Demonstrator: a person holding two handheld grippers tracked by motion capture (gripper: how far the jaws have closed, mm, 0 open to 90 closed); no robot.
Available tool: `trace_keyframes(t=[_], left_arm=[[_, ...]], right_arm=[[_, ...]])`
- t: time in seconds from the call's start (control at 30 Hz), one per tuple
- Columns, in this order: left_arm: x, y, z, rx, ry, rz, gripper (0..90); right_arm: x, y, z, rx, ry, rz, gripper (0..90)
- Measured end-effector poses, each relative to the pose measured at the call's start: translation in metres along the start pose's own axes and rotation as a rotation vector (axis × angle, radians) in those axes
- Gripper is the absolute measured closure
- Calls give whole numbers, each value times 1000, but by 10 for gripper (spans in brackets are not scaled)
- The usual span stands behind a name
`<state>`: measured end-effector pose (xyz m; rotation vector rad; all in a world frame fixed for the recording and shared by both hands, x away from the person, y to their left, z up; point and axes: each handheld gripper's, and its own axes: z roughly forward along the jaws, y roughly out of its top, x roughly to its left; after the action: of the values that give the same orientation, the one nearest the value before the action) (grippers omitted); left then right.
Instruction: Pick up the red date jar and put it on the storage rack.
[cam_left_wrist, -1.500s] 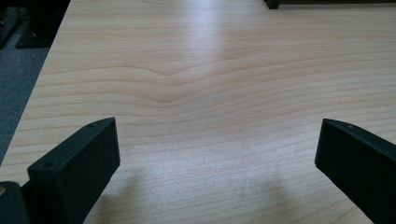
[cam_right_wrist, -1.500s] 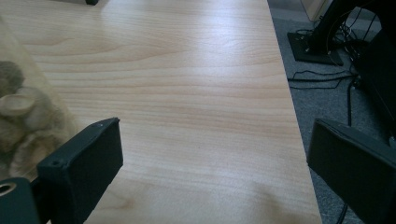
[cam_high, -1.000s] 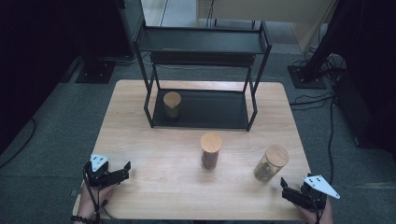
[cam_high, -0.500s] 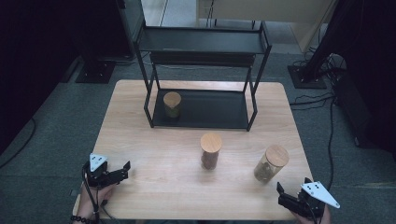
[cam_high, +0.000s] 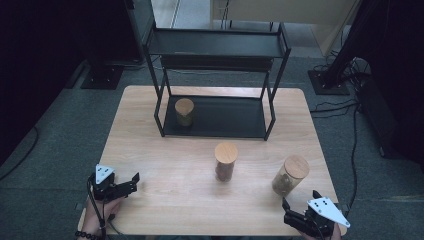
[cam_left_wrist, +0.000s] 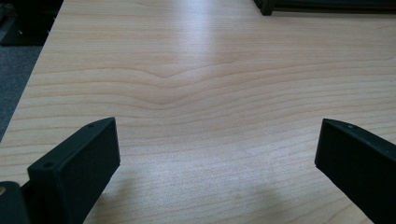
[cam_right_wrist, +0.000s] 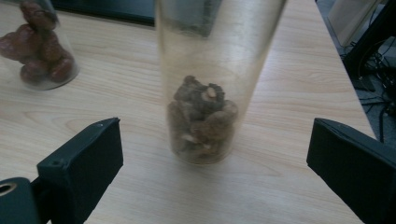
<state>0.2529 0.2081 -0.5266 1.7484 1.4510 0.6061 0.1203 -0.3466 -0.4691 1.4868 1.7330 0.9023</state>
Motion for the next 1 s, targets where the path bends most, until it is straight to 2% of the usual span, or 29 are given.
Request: trace_keyframes(t=[0.27, 0.63, 1.0], left_arm=[[0, 0, 0, 3, 4, 0, 1], [0, 0, 0, -1, 7, 2, 1], [-1, 0, 1, 4, 3, 5, 1]], right_arm=[[12, -4, 2, 1, 27, 11, 34], [29, -7, 4, 2, 59, -3, 34], [48, -3, 9, -10, 97, -16, 34]])
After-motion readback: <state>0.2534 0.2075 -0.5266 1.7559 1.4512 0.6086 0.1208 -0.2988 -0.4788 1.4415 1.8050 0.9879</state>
